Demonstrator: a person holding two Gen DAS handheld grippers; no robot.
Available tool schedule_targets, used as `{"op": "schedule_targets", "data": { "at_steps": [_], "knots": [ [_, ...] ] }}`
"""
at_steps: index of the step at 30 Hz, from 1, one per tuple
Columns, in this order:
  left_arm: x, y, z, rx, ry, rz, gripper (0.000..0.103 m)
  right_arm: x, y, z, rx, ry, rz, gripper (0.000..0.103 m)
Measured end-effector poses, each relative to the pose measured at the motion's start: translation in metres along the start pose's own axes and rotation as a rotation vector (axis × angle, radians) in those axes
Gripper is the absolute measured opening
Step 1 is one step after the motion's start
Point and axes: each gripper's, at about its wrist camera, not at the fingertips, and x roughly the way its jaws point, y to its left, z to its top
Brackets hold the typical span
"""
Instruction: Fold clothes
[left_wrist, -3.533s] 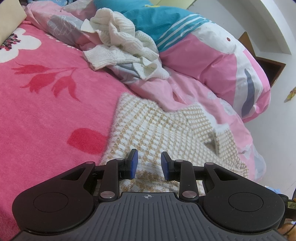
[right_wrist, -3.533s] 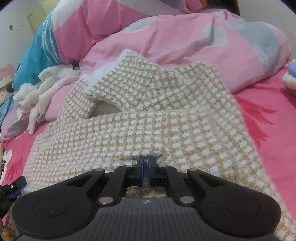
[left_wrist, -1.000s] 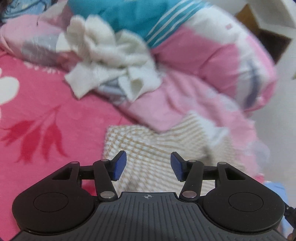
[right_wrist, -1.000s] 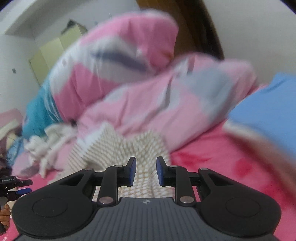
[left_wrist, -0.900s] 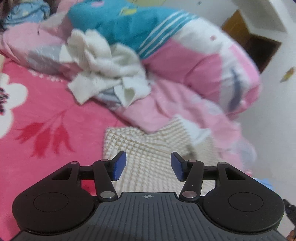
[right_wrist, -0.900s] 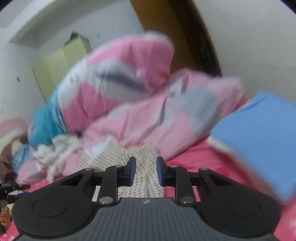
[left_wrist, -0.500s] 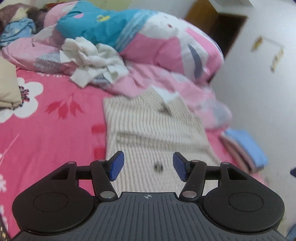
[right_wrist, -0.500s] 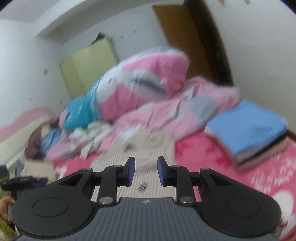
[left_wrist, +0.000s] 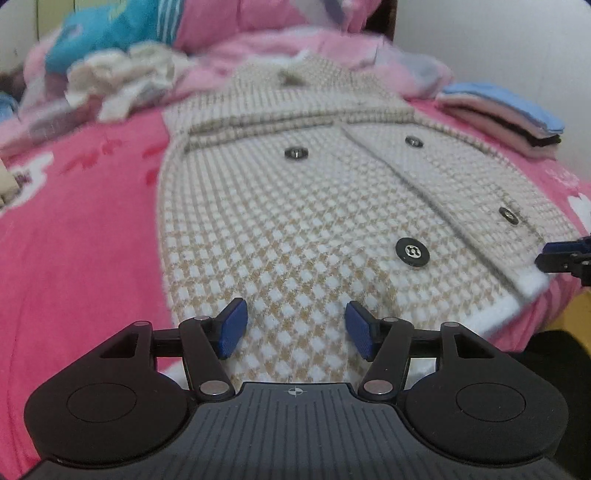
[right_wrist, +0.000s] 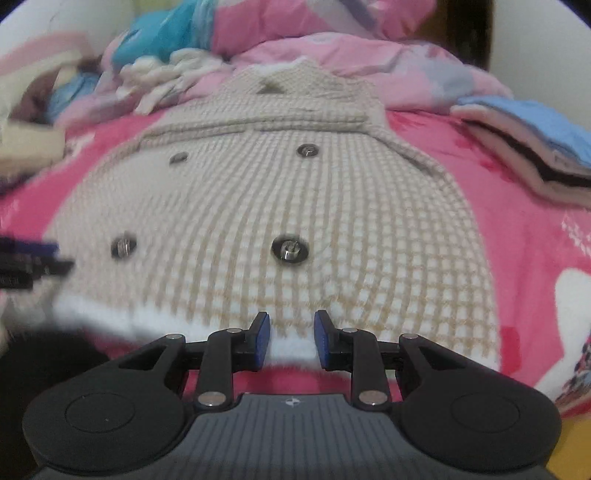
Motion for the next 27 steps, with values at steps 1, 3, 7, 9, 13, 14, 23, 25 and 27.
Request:
{"op": "schedule_targets", "data": {
  "at_steps": [1, 3, 7, 9, 13, 14, 23, 25, 27],
  "knots": [
    [-0.002, 0.0, -0.002, 0.008, -0.009, 0.004, 0.062, -0.004, 0.007, -0.002, -0.033, 0.0, -0.017, 0.028],
    [-0.004, 0.001, -0.003, 0.007, -0.015, 0.008, 0.062, -0.011, 0.017, -0.005, -0.074, 0.015, -0.042, 0.03],
    [-0.013, -0.003, -0.001, 0.002, -0.013, 0.012, 0.063, -0.017, 0.031, -0.004, -0.12, 0.045, -0.088, 0.03],
    [-0.021, -0.006, 0.003, 0.017, -0.04, -0.002, 0.063, -0.021, 0.038, 0.0, -0.133, 0.025, -0.109, 0.032],
    [-0.033, -0.006, 0.021, 0.043, -0.12, -0.02, 0.072, -0.026, 0.041, 0.019, -0.103, -0.043, -0.127, 0.033],
    [-0.033, -0.006, 0.027, 0.045, -0.136, -0.024, 0.075, -0.026, 0.04, 0.025, -0.089, -0.06, -0.125, 0.034],
    [0.029, -0.023, 0.061, 0.005, -0.067, 0.027, 0.102, 0.023, 0.012, 0.068, 0.204, -0.074, -0.102, 0.062],
    [0.049, -0.027, 0.058, -0.012, -0.001, 0.051, 0.102, 0.042, 0.009, 0.066, 0.216, -0.035, -0.135, 0.063],
    [0.065, -0.028, 0.052, -0.046, 0.062, 0.072, 0.103, 0.055, 0.008, 0.06, 0.213, -0.003, -0.153, 0.066]
  ]
}}
